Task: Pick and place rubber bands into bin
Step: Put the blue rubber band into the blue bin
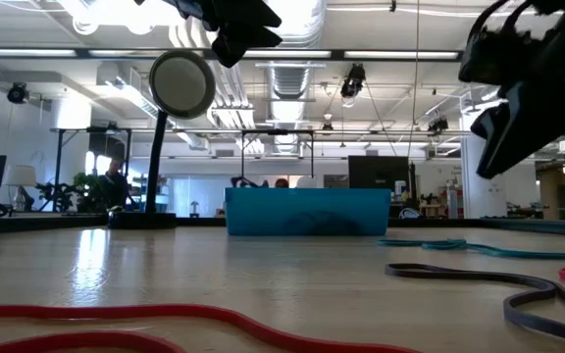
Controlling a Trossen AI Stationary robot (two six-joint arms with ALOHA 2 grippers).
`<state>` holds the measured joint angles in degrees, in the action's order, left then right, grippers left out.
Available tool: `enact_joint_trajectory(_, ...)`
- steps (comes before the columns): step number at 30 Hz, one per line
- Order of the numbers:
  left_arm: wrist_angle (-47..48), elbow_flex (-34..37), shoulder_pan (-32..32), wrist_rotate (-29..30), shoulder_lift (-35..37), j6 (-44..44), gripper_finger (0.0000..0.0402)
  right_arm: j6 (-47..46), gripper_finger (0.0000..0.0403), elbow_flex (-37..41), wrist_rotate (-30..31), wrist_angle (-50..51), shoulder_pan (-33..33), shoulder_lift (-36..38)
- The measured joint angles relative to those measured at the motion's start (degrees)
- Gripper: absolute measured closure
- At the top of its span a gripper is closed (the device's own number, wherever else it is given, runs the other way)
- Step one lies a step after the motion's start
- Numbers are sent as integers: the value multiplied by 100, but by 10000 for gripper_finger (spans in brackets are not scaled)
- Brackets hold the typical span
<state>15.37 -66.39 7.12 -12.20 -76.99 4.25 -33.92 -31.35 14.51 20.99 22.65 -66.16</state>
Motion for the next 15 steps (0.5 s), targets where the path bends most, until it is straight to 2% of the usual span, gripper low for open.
enact_joint_trajectory(15,13,0,-41,1,2,143,253,-116,315,2,8,-804,-430,-1623)
